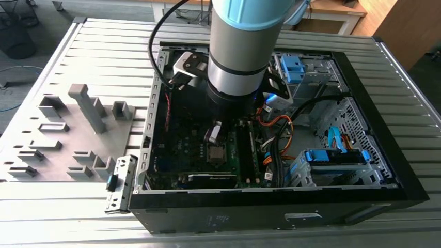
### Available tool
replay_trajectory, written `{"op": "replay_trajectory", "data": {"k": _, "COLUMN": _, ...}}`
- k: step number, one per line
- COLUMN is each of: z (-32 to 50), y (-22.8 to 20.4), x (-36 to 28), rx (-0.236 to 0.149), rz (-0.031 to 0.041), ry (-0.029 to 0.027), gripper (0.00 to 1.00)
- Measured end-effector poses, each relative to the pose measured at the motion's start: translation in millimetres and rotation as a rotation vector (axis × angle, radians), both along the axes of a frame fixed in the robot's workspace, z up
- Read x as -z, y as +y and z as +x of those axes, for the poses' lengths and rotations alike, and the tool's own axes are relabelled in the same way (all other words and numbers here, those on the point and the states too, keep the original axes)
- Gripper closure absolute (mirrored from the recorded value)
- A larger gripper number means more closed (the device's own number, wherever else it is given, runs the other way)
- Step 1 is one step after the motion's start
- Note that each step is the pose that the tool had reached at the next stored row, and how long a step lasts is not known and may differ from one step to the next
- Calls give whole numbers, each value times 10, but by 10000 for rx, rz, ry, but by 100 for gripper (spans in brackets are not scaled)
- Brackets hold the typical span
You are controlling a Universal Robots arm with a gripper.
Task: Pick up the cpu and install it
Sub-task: 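Install the first cpu locking lever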
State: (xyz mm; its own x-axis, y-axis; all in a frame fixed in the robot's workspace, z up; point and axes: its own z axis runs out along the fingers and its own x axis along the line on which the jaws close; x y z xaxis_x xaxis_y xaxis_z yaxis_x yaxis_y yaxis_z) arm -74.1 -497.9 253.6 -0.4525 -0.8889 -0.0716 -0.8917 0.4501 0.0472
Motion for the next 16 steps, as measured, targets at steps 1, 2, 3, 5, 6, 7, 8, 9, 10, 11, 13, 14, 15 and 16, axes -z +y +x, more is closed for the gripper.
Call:
{"op": "replay_trajectory", "data": {"k": 1, "z": -1, "y": 6, "x": 0, "rx": 2, "rz": 8, "ry": 0, "gripper": 89}}
{"op": "replay_trajectory", "data": {"k": 2, "z": -1, "y": 14, "x": 1, "rx": 2, "rz": 13, "ry": -1, "gripper": 89}}
{"op": "replay_trajectory", "data": {"k": 3, "z": 0, "y": 21, "x": 1, "rx": 2, "rz": 14, "ry": -1, "gripper": 89}}
{"op": "replay_trajectory", "data": {"k": 5, "z": 1, "y": 36, "x": 1, "rx": 1, "rz": 16, "ry": 0, "gripper": 89}}
{"op": "replay_trajectory", "data": {"k": 6, "z": 2, "y": 44, "x": 0, "rx": 1, "rz": 23, "ry": 0, "gripper": 89}}
{"op": "replay_trajectory", "data": {"k": 7, "z": 3, "y": 53, "x": 1, "rx": 1, "rz": 40, "ry": 0, "gripper": 89}}
{"op": "replay_trajectory", "data": {"k": 8, "z": 4, "y": 61, "x": 1, "rx": 1, "rz": 58, "ry": -1, "gripper": 89}}
{"op": "replay_trajectory", "data": {"k": 9, "z": 5, "y": 68, "x": 1, "rx": 1, "rz": 74, "ry": -1, "gripper": 89}}
{"op": "replay_trajectory", "data": {"k": 10, "z": 6, "y": 70, "x": 1, "rx": 1, "rz": 77, "ry": -1, "gripper": 89}}
{"op": "replay_trajectory", "data": {"k": 11, "z": 6, "y": 70, "x": 1, "rx": 1, "rz": 77, "ry": -1, "gripper": 89}}
{"op": "replay_trajectory", "data": {"k": 13, "z": 6, "y": 70, "x": 1, "rx": 1, "rz": 78, "ry": 0, "gripper": 89}}
{"op": "replay_trajectory", "data": {"k": 14, "z": 6, "y": 71, "x": -1, "rx": 2, "rz": 78, "ry": -1, "gripper": 89}}
{"op": "replay_trajectory", "data": {"k": 15, "z": 6, "y": 71, "x": -10, "rx": 1, "rz": 76, "ry": 0, "gripper": 89}}
{"op": "replay_trajectory", "data": {"k": 16, "z": 6, "y": 71, "x": -26, "rx": 2, "rz": 80, "ry": 0, "gripper": 89}}
